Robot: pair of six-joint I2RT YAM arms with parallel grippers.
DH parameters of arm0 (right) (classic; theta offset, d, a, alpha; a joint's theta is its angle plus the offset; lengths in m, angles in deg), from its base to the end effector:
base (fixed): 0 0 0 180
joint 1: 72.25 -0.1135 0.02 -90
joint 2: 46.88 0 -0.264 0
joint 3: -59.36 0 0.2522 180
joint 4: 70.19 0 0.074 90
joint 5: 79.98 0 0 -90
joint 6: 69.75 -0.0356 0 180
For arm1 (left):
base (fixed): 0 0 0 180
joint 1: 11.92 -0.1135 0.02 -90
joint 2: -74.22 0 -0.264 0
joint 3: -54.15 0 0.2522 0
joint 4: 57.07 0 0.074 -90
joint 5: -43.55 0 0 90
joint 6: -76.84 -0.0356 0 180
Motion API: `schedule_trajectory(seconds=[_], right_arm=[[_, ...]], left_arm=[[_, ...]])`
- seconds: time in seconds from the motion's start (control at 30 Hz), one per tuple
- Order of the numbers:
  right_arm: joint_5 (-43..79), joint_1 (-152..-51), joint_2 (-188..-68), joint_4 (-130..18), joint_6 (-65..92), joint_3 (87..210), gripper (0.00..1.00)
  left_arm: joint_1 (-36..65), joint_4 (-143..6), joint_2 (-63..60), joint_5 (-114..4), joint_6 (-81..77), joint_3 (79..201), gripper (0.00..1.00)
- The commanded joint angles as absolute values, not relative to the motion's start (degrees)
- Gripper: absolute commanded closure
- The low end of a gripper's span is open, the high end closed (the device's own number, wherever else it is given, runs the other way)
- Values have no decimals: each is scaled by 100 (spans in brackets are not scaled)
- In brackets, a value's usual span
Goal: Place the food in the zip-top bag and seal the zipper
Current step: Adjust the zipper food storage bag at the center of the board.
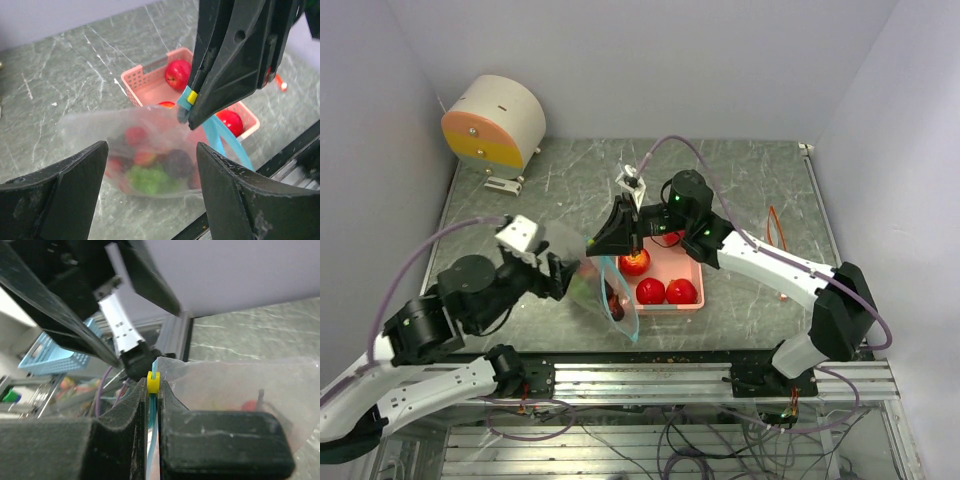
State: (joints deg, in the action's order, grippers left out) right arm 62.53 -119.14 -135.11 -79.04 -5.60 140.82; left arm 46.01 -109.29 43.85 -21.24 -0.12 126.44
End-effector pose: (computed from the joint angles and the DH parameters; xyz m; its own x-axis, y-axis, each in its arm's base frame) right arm 0.2240 0.2806 0.3511 -0.4077 -0.0472 -0.9119 -0.8983 -0.1582 0.4098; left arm 0.0577 -0.0635 0.3965 -0.2153 -0.0409 -0.9757 0.5087 0.8481 -0.1478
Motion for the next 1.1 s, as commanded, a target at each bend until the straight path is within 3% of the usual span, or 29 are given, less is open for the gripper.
schedule_trajectory(seconds=[0.0,0.3,0.53,1.07], right_arm=[[7685,-11892,-13487,-8350,-345,14416,100],[7768,-11894,-13256,-6650,996,14807,100],[7729,-11892,-13361,-6873,744,14691,100],[8307,-11912,-13156,-6868,1015,14434,100]], left_arm=[[4577,-10789,3851,-3061,-817,12722,20],[4574,-10491,4185,-3864,-1557,12430,19],[4580,-10082,4555,-4630,-1666,12104,23],[4574,-10080,4021,-4527,-1713,12019,19]])
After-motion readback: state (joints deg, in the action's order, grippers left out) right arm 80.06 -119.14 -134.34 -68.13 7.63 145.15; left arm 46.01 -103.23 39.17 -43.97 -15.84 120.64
